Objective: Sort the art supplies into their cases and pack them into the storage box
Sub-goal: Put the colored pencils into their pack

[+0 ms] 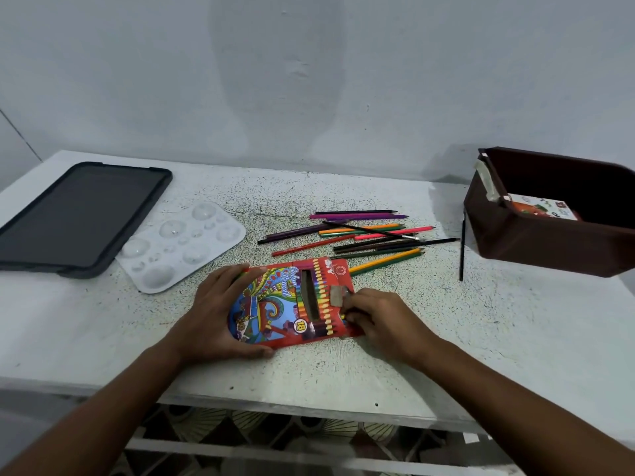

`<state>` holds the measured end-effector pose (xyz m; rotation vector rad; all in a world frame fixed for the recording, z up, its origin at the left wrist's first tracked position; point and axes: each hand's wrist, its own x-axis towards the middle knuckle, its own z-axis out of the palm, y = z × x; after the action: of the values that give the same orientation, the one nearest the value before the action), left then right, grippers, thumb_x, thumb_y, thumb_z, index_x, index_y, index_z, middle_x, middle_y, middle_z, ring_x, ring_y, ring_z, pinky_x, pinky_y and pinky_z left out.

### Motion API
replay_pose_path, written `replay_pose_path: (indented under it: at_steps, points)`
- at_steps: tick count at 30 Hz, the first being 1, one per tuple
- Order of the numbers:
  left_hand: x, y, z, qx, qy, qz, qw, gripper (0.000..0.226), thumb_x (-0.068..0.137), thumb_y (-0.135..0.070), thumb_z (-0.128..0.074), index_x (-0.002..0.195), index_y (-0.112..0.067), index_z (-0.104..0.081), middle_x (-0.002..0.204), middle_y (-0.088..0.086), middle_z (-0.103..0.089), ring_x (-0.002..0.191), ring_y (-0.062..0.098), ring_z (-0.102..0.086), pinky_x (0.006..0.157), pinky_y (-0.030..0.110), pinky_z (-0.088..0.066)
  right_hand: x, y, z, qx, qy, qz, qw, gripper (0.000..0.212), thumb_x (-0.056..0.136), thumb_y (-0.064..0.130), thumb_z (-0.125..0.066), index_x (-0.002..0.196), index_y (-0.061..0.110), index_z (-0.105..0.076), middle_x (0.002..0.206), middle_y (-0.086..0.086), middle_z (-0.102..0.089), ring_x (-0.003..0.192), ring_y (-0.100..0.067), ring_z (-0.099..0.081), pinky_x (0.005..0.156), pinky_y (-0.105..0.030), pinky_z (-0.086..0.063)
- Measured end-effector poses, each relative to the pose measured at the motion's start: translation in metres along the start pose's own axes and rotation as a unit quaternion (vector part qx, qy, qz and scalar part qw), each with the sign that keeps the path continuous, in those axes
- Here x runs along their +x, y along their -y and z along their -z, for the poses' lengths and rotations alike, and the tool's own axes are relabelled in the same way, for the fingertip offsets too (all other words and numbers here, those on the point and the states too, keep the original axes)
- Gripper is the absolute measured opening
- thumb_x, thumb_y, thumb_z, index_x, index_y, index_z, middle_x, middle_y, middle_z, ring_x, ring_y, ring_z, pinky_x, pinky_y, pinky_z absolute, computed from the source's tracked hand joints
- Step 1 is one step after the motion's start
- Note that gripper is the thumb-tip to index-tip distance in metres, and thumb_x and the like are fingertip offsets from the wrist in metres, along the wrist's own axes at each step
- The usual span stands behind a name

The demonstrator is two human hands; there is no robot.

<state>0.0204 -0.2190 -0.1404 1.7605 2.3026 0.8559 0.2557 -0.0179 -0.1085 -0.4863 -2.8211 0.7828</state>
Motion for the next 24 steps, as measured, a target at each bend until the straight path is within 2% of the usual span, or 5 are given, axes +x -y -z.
replay_pose_path:
  at_steps: [5, 8, 12, 18, 24]
  points:
    - [0.001, 0.000, 0.000, -0.004, -0.008, -0.009, 1.000, 0.114, 0.048, -0.084, -0.070, 0.145, -0.036, -0.032, 0.145, -0.003, -0.038, 0.137, 0.019, -0.030, 0.112, 0.050, -0.029, 0.006, -0.005, 0.016, 0.038, -0.043, -0.045, 0.997, 0.020, 0.092, 0.008, -0.058, 0.105, 0.017, -0.070, 0.103, 0.005, -0.067, 0.087, -0.006, -0.057, 0.075, -0.013, -0.044]
    - [0.001, -0.001, 0.000, -0.006, -0.012, -0.012, 1.000, 0.113, 0.049, -0.084, -0.070, 0.144, -0.036, -0.032, 0.144, -0.002, -0.039, 0.137, 0.019, -0.031, 0.111, 0.049, -0.029, 0.018, -0.043, 0.041, -0.059, -0.124, -0.112, 0.984, 0.024, 0.093, 0.007, -0.055, 0.112, 0.012, -0.067, 0.114, -0.003, -0.062, 0.100, -0.018, -0.055, 0.083, -0.024, -0.042]
    - [0.001, 0.000, 0.000, -0.011, -0.015, -0.014, 1.000, 0.113, 0.049, -0.085, -0.069, 0.144, -0.036, -0.032, 0.144, -0.002, -0.039, 0.137, 0.020, -0.032, 0.111, 0.050, -0.030, 0.017, -0.088, 0.057, -0.174, -0.113, -0.143, 0.968, 0.024, 0.092, 0.007, -0.053, 0.113, 0.008, -0.066, 0.113, -0.012, -0.062, 0.106, -0.033, -0.054, 0.085, -0.038, -0.046]
    - [0.001, -0.001, 0.001, -0.019, -0.020, -0.011, 1.000, 0.113, 0.048, -0.084, -0.070, 0.143, -0.037, -0.032, 0.144, -0.003, -0.040, 0.137, 0.019, -0.032, 0.111, 0.051, -0.031, 0.015, -0.099, 0.052, -0.193, -0.109, -0.146, 0.964, 0.029, 0.092, 0.010, -0.055, 0.119, 0.014, -0.062, 0.111, -0.013, -0.060, 0.104, -0.036, -0.052, 0.079, -0.041, -0.048]
    - [0.000, -0.003, 0.001, -0.021, -0.020, -0.004, 1.000, 0.113, 0.047, -0.084, -0.071, 0.143, -0.041, -0.030, 0.145, -0.004, -0.039, 0.136, 0.019, -0.031, 0.111, 0.051, -0.031, 0.019, -0.097, 0.053, -0.193, -0.113, -0.151, 0.963, 0.023, 0.094, 0.015, -0.054, 0.116, 0.013, -0.062, 0.124, -0.008, -0.055, 0.113, -0.031, -0.051, 0.082, -0.040, -0.048]
